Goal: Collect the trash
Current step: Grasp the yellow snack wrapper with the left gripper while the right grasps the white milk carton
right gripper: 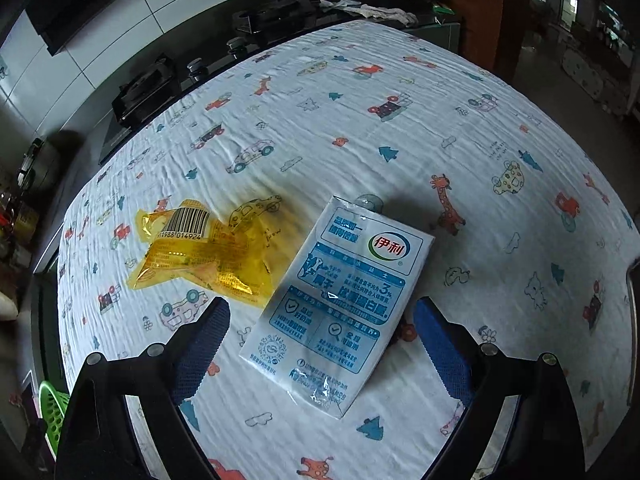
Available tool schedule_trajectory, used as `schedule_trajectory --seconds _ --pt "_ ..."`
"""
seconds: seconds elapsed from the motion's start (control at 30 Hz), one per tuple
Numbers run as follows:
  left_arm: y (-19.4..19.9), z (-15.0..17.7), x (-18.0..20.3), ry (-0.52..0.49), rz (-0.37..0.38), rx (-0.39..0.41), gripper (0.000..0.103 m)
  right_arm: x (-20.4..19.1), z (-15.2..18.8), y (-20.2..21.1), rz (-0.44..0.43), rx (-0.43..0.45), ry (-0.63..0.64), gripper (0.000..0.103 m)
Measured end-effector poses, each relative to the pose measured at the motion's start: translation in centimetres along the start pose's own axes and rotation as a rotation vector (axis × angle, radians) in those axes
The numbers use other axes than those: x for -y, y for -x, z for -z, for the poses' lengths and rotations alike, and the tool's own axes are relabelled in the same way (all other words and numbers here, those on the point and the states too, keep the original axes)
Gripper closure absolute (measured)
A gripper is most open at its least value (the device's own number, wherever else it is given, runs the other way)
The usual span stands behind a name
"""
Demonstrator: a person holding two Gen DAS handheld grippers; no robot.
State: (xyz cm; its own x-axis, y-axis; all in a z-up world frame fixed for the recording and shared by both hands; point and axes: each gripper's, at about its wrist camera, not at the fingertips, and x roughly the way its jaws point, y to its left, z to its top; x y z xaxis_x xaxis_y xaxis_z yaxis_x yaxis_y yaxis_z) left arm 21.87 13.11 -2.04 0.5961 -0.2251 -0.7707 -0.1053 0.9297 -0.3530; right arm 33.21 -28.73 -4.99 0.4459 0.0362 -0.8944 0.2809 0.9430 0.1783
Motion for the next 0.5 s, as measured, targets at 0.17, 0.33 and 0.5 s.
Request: schedule_trajectory --seconds 0.17,0.33,0.5 --pt "-0.7 -0.2 0.3 -0.006 0.004 -0.011 0.011 0.3 -0.5 -1.6 0.024 -0.036 -0.037 0.023" --pt "-1.2 -0.5 1.2 -0.019 0.006 -0.019 0.011 0.7 -0.5 -2.0 -0.002 -0.057 -0.019 0.025" --pt "-1.9 -0.8 3.3 -0.051 0.015 -0.024 0.011 1.2 -0.2 -1.6 -0.037 -0.077 0.042 0.029"
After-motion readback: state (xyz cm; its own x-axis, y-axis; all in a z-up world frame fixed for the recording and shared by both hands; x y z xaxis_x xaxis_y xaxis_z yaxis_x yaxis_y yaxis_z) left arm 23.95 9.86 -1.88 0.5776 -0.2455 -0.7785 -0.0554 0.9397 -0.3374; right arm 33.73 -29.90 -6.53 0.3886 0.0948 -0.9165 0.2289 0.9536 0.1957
